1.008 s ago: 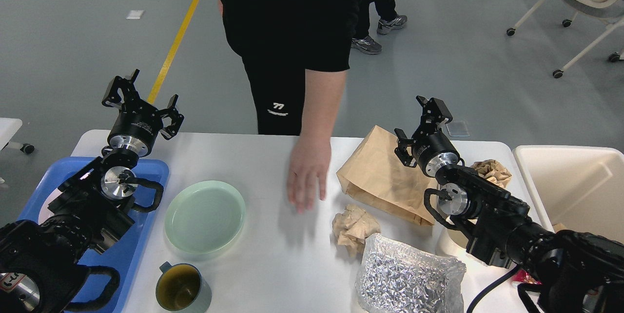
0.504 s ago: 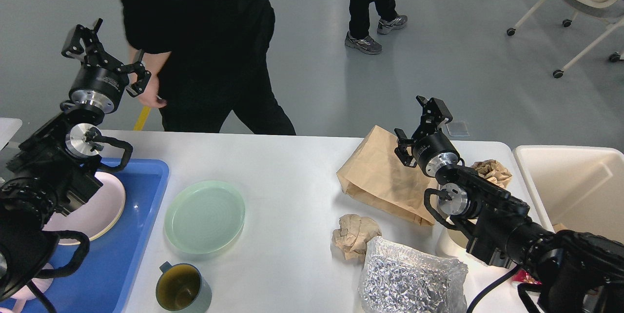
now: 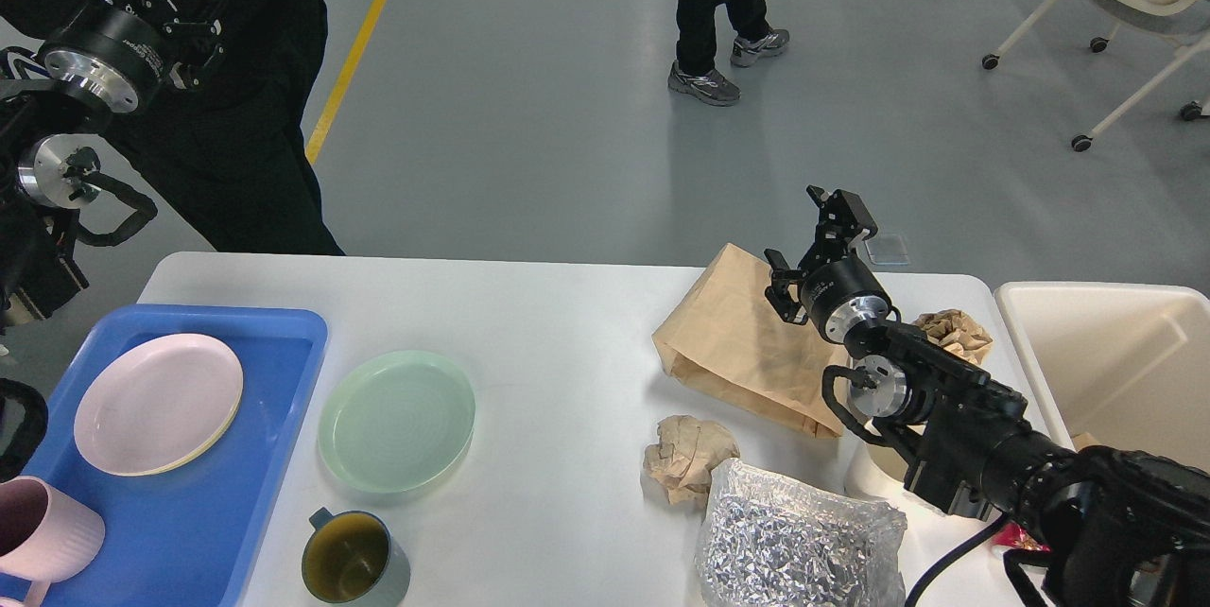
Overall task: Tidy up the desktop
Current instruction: 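Raise the left arm and bring the left gripper over the table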
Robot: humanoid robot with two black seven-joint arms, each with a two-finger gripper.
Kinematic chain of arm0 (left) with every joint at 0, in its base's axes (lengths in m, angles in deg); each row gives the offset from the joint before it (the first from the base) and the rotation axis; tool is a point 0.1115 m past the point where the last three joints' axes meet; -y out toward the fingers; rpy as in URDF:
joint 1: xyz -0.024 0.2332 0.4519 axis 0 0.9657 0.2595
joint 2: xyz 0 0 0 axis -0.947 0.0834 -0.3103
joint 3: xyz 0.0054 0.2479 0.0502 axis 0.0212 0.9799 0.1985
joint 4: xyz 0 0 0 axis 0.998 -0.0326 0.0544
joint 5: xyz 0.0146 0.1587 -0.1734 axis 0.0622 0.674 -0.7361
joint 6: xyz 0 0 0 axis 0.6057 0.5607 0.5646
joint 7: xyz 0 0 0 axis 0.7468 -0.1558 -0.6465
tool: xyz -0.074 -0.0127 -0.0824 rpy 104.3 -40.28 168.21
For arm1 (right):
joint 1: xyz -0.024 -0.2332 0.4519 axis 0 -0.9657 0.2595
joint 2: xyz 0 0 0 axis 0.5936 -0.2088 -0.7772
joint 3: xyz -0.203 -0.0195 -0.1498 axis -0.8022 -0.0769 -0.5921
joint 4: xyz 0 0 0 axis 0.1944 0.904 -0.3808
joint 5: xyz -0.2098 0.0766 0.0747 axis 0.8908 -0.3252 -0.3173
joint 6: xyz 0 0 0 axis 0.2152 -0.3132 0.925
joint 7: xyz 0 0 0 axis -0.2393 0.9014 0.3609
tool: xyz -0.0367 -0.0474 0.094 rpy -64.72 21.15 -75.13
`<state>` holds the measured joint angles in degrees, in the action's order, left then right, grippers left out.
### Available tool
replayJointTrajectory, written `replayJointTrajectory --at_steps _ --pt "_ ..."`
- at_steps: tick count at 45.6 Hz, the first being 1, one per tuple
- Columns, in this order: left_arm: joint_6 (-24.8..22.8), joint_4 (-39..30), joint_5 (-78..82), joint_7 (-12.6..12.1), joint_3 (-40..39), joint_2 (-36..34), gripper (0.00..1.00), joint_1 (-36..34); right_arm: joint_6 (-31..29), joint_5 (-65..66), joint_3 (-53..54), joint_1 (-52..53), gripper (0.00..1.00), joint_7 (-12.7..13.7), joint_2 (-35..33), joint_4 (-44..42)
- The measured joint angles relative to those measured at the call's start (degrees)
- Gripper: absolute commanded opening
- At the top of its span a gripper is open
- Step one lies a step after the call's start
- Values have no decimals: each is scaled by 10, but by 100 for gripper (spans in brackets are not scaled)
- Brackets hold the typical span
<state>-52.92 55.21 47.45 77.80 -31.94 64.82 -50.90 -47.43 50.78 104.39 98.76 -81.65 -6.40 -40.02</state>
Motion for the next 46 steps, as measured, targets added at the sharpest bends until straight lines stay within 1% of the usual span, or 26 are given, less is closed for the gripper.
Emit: replayJointTrajectory --at_steps 2,5,6,10,12,13,18,33,46 --pt "5 1 1 -23 1 -1 96 -1 0 0 0 0 100 0 0 0" --pt "19 1 2 -68 4 -3 96 -1 0 0 0 0 100 0 0 0" --pt "24 1 3 -86 5 -3 96 -2 0 0 0 0 100 0 0 0" --pt "38 1 3 -140 6 -3 96 -6 0 0 0 0 100 0 0 0" --pt "41 1 3 -156 6 -3 96 -8 0 0 0 0 100 0 0 0" --pt "42 1 3 -161 6 -3 96 -9 0 0 0 0 100 0 0 0" --pt "44 1 3 -170 6 -4 96 -11 0 0 0 0 100 0 0 0" --pt "43 1 3 -171 8 -5 96 -8 0 0 0 0 100 0 0 0" --pt "42 0 5 -178 10 3 96 -8 0 0 0 0 100 0 0 0"
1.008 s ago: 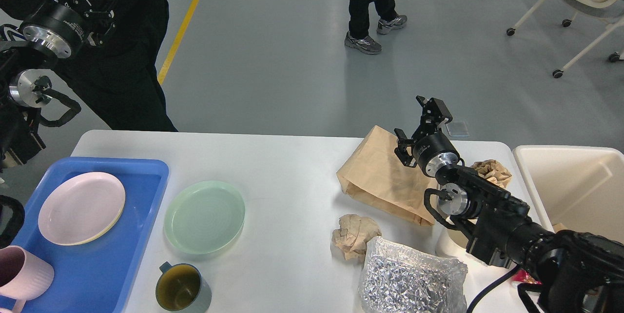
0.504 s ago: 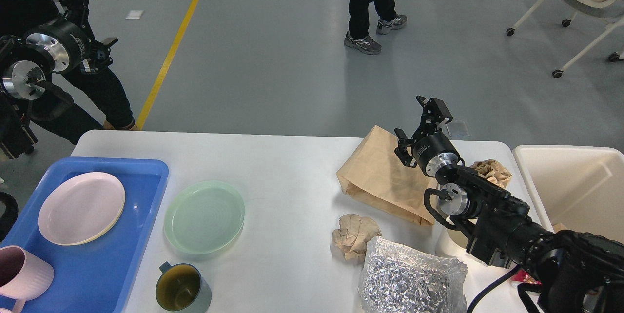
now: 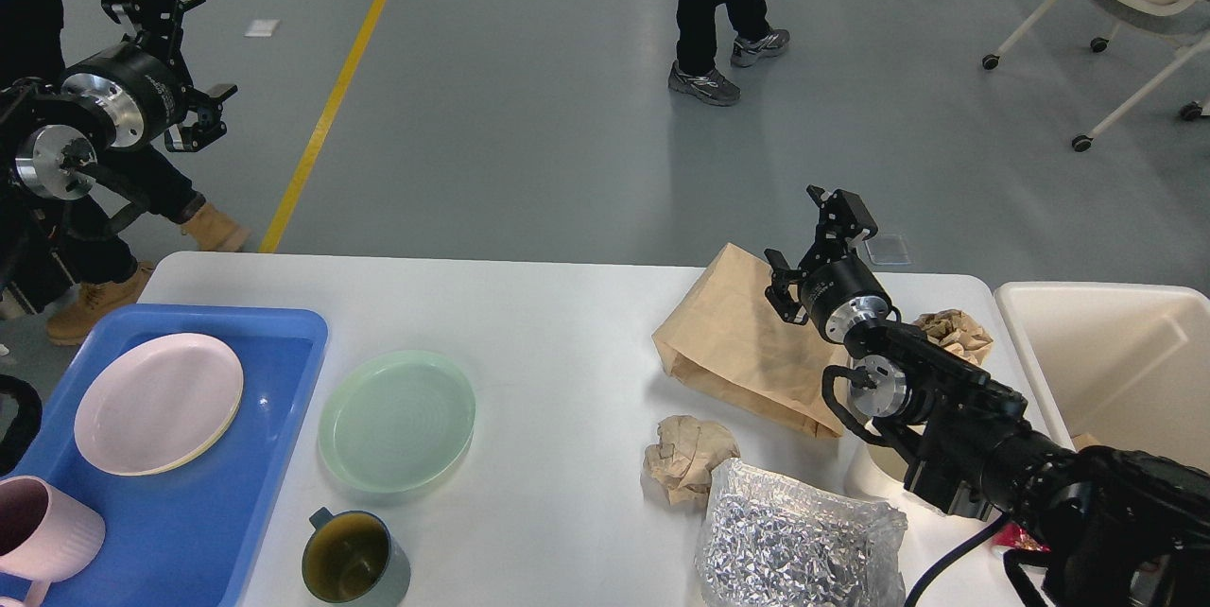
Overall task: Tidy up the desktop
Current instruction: 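Raise the left arm and bring the left gripper over the table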
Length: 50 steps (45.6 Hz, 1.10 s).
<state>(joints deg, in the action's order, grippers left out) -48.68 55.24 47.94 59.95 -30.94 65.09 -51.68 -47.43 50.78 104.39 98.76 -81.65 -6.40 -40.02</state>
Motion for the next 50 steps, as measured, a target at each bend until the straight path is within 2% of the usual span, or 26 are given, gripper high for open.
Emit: replayJointTrajectory --at_steps 11,28,31,38,42,50 --pt "-1 -1 7 0 64 10 96 -11 0 0 0 0 100 0 0 0" --pt "-28 -5 23 7 295 20 96 -55 0 0 0 0 100 0 0 0" --pt "-50 -10 23 8 329 22 96 -65 0 0 0 0 100 0 0 0" --pt "-145 -44 27 2 398 22 96 -117 0 0 0 0 100 0 0 0" --pt "-193 -51 28 1 473 23 96 -152 0 0 0 0 100 0 0 0" --pt "-250 -65 28 1 635 49 96 -198 0 0 0 0 100 0 0 0"
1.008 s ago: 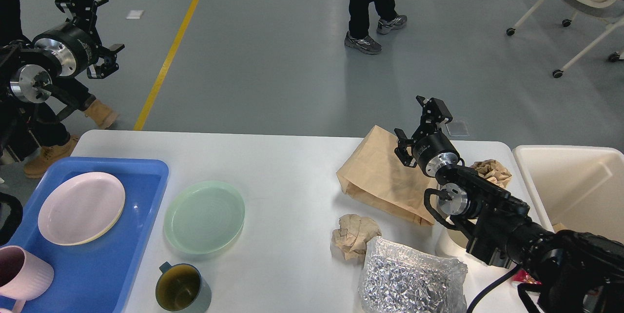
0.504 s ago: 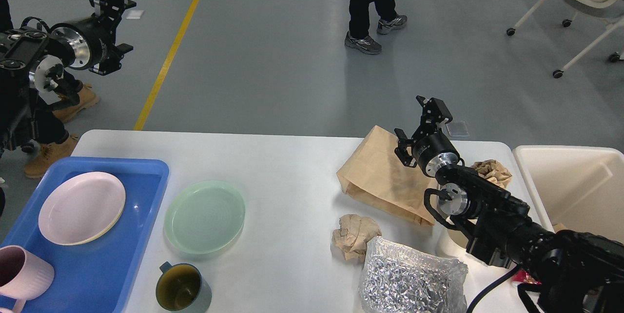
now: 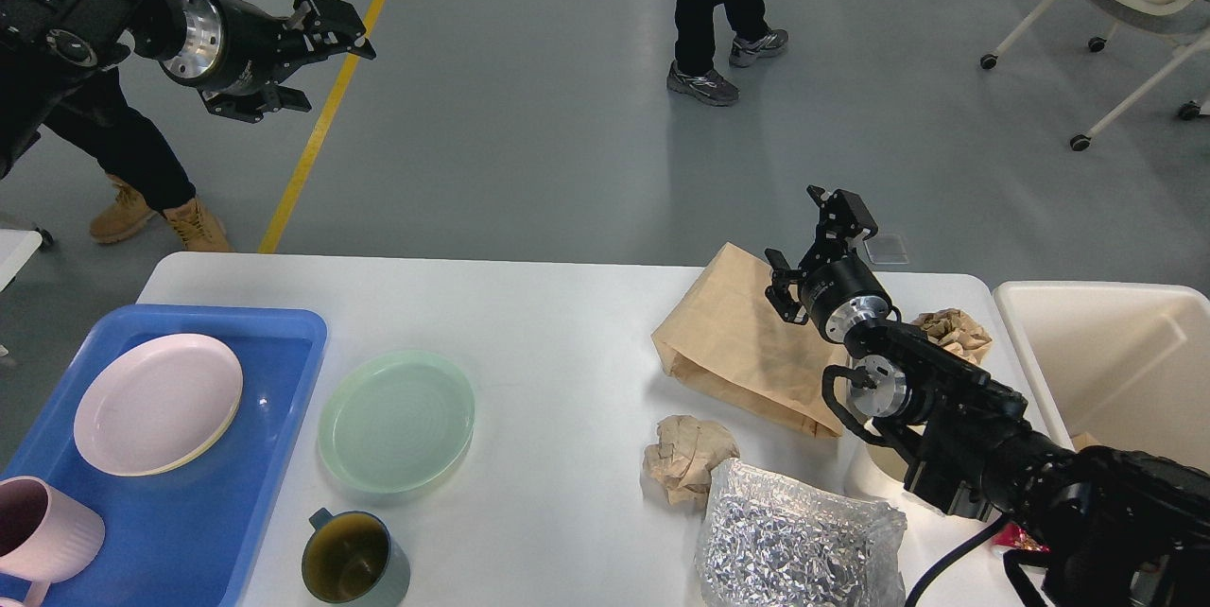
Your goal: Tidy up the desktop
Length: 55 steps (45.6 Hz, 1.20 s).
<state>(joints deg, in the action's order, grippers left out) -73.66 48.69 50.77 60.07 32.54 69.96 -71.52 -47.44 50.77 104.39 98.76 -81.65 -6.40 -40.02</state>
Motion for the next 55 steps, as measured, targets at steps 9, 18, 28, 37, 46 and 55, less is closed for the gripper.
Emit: replayJointTrajectory --at_steps 9,18,28,37,46,55 --pt "-55 -23 -1 2 137 19 96 -16 0 0 0 0 100 0 0 0" --pt "-60 -85 0 2 312 48 96 -69 0 0 0 0 100 0 0 0" --pt "-60 -193 0 2 382 83 96 -110 0 0 0 0 100 0 0 0" --pt "-60 -309 0 0 387 84 96 -166 0 0 0 0 100 0 0 0" --pt "-60 -410 2 0 385 91 96 -215 0 0 0 0 100 0 0 0" --pt "-60 -423 8 1 383 113 96 -180 0 0 0 0 100 0 0 0"
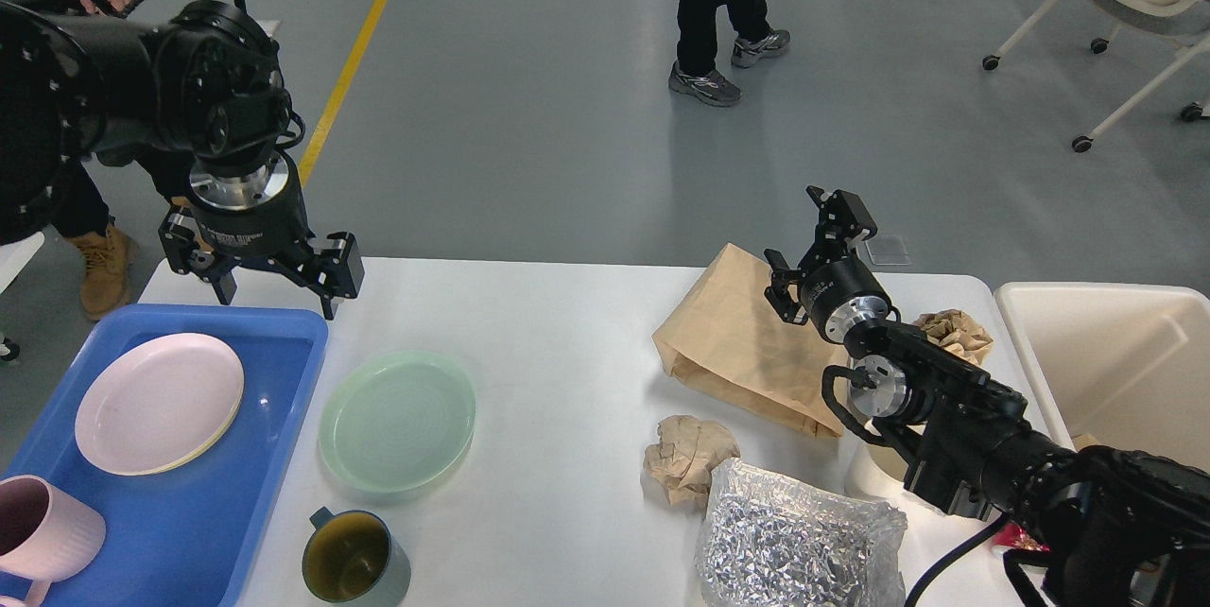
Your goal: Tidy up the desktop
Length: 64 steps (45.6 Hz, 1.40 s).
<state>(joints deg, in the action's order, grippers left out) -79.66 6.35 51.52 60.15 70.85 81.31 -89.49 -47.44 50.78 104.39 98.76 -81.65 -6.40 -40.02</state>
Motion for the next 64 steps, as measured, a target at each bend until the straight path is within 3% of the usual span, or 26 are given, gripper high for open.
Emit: replayJointTrajectory --at_steps 13,21,64 --pt "0 1 1 -2 -6 23 96 112 0 0 0 0 100 0 0 0" --pt "0 0 1 -19 -6 30 96 149 0 0 0 0 100 0 0 0" --pt "0 -25 4 -26 -51 35 96 190 0 0 0 0 100 0 0 0"
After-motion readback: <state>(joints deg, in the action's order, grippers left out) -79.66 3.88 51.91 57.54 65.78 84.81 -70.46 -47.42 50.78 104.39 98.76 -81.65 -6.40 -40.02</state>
